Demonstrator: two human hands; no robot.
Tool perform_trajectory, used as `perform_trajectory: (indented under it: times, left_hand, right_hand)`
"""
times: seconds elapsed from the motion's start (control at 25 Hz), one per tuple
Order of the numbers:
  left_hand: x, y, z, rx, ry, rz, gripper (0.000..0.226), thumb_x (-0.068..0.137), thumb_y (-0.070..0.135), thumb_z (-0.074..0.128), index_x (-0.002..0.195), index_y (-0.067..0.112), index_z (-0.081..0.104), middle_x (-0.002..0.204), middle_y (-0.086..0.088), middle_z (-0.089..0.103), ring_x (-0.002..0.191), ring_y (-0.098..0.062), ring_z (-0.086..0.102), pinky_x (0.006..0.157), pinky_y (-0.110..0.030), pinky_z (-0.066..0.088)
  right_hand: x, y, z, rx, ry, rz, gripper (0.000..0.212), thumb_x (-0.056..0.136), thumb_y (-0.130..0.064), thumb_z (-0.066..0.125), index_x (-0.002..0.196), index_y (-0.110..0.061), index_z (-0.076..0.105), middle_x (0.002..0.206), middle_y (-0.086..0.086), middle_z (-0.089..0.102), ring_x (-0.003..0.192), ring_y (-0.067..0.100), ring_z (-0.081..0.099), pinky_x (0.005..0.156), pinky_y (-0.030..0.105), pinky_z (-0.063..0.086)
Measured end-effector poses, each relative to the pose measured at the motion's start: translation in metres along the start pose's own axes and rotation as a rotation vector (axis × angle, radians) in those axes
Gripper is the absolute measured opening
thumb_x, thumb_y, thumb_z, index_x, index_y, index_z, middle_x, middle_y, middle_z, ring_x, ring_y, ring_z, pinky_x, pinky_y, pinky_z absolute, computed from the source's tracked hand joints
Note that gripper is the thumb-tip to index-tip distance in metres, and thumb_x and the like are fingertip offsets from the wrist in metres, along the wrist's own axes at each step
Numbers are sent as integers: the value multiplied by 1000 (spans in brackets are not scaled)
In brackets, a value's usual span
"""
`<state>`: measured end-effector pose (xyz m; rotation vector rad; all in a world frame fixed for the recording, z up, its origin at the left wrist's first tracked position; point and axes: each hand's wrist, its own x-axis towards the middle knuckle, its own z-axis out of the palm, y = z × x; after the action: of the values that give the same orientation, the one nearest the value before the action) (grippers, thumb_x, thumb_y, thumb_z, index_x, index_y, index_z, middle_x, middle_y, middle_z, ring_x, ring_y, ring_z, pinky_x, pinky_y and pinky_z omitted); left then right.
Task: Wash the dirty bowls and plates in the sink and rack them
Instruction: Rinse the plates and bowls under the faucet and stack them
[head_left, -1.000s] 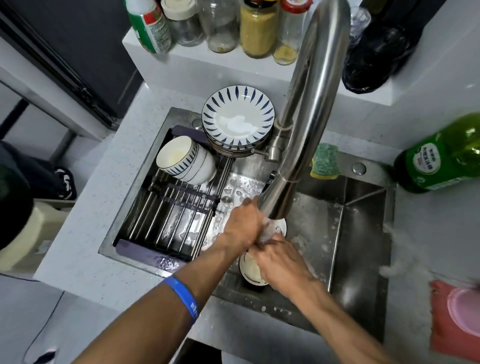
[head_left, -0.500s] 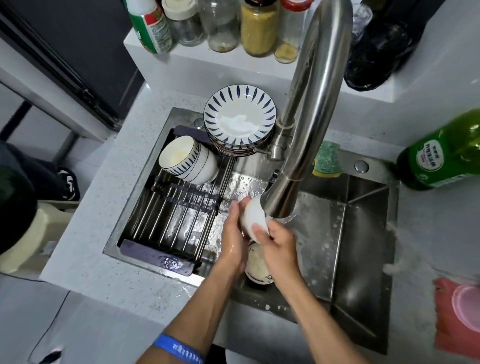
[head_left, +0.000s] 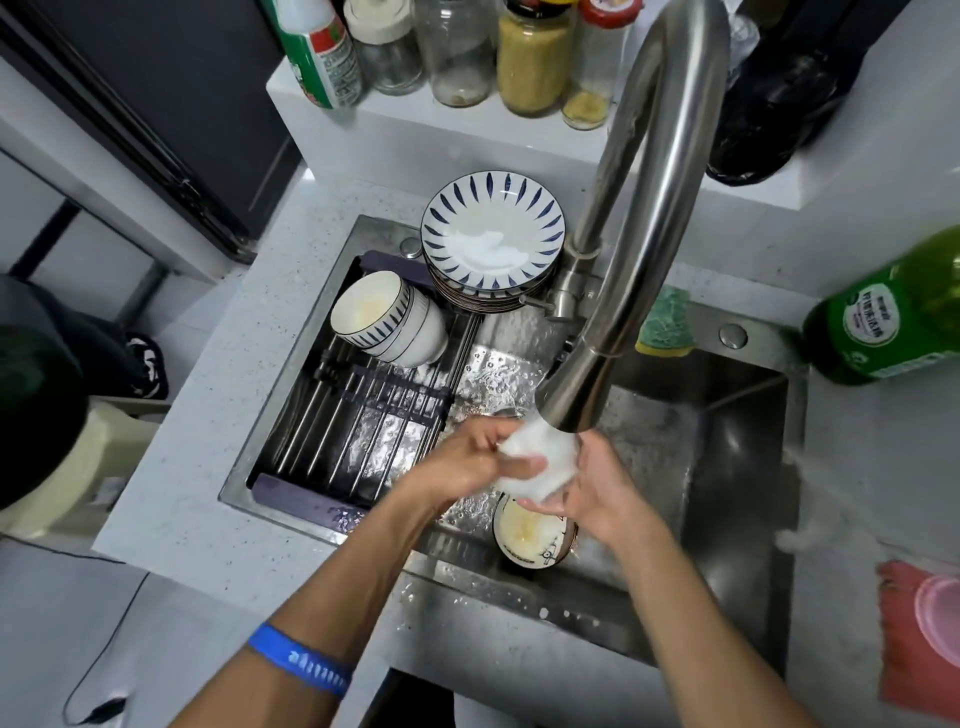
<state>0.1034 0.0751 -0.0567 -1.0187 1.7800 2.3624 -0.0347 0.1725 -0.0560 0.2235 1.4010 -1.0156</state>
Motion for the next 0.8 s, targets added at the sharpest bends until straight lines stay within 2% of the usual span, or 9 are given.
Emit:
perform_trajectory:
  times: [0.08,0.16,0.28,0.36,0.48,0.56,0.64,0.72,0.8]
  left_hand:
    - [-4,4,4,750,-143,144,17,87,14,70,103,21,72,96,1,72,88,-15,66,89,-33,53]
    - [-2,2,14,1394,-137,187,17,95,28,60,111,23,66,103,3,70,95,-17,66,99,-36,50]
    - [3,-10,39,1682,-110,83,44,100,34,47,139,14,45,149,-13,44,131,-30,50,110,-49,40]
    - [3,-2,37,1536,-137,87,46,103,50,33,122,18,59,132,-9,59,111,-22,61,101,-48,47]
    - [-12,16,21,1181,-135,77,71,94,72,19,105,25,71,116,0,68,116,-13,59,111,-48,36]
    - [-17,2,21,821,256,241,33,100,47,49,101,19,69,101,3,65,93,-11,59,95,-42,50]
    - [-15,-13,30,405,684,98,31,93,25,66,123,19,58,122,5,53,108,-8,50,97,-34,49]
    - [-8,-21,40,-325,663,-229,34,93,14,64,126,15,56,128,-7,61,109,-17,60,91,-36,54]
    - [-2,-22,38,-596,575,-341,30,92,-5,51,116,9,62,114,-18,69,99,-27,67,74,-38,60]
  right_hand:
    - [-6,-9,-5,-99,-8,-27,22,93,-14,51,111,-13,63,114,12,68,103,35,64,75,56,58]
    - [-7,-6,0,-117,89,-132,47,80,13,41,105,-20,64,109,2,66,99,29,62,61,48,60]
    - [-9,-1,14,-124,273,-302,48,82,13,40,96,-25,65,84,-1,69,68,15,60,48,25,49]
    - [-12,-4,10,-202,321,-365,42,88,5,45,100,-30,64,93,-3,71,74,14,61,50,25,48]
    - [-17,-3,3,-208,308,-395,37,97,-3,42,108,-34,59,98,-5,67,84,20,64,53,34,56]
    - [-16,1,9,-195,317,-463,37,97,-6,44,106,-36,64,103,-3,70,96,24,66,71,42,60]
    - [-12,6,15,-182,353,-515,37,95,-5,47,99,-37,66,106,-4,70,101,22,65,81,42,56]
    - [-14,5,20,-310,360,-541,29,96,-7,49,94,-32,64,107,-2,68,97,17,62,74,28,46]
    - [-18,4,17,-681,435,-562,19,95,-10,49,99,-24,61,105,4,65,93,22,58,72,29,40]
